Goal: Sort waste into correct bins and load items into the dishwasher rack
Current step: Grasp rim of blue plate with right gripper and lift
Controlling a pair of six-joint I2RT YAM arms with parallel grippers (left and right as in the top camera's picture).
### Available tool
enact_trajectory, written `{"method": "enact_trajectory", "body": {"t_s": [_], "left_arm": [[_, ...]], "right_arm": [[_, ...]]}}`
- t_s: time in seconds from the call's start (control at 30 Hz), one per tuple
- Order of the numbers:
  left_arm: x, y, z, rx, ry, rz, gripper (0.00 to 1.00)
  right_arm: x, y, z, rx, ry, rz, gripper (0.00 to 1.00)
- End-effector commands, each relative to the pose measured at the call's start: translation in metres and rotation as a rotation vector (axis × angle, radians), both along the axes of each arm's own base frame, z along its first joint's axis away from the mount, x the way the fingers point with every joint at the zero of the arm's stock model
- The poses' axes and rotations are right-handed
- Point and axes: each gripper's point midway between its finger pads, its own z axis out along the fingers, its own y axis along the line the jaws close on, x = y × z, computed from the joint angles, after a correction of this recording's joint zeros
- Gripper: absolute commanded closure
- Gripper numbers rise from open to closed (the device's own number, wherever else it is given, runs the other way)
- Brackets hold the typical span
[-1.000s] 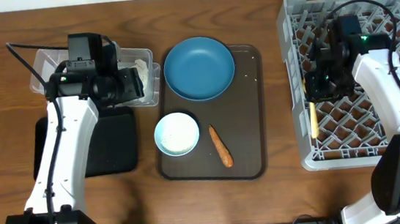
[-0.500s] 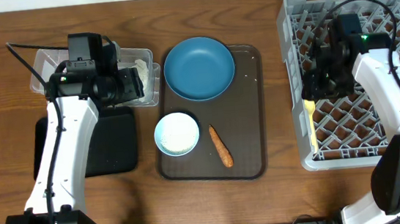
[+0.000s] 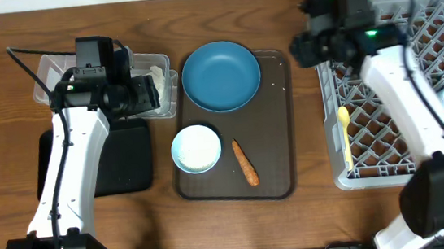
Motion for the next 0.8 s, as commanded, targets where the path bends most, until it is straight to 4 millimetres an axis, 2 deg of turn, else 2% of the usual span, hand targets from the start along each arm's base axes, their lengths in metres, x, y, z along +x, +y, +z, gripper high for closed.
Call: {"method": "enact_trajectory", "body": {"t_s": [0.0, 0.13, 0.2, 0.33, 0.47, 0.57, 0.6, 0.77], "left_arm": [[0.001, 0.003, 0.002, 0.018, -0.005, -0.004, 0.33], [0.001, 0.003, 0.002, 0.018, -0.005, -0.004, 0.33], [0.001, 0.003, 0.002, 0.018, -0.005, -0.004, 0.33], [0.001, 0.003, 0.002, 0.018, -0.005, -0.004, 0.33], [0.001, 0.003, 0.002, 0.018, -0.005, -0.004, 0.33], [0.001, 0.003, 0.002, 0.018, -0.005, -0.004, 0.32], [0.001, 0.003, 0.002, 0.018, -0.005, -0.004, 0.32], [0.001, 0.003, 0.002, 0.018, -0.005, -0.004, 0.33]], "right_arm": [[0.001, 0.035, -0.033, 0.033, 0.070, 0.028, 0.48], [0.012, 0.064, -0.072, 0.027, 0.085, 0.054, 0.48], [0.018, 0.070, -0.087, 0.027, 0.092, 0.026, 0.48], [0.028, 0.077, -0.122, -0.001, 0.103, -0.038, 0.50], [0.033, 0.074, -0.143, -0.040, 0.107, -0.078, 0.52], [0.033, 0.070, -0.150, -0.050, 0.120, -0.109, 0.66], [0.033, 0.070, -0.150, -0.048, 0.121, -0.113, 0.74], [0.038, 0.066, -0.147, -0.038, 0.107, -0.139, 0.99]]}}
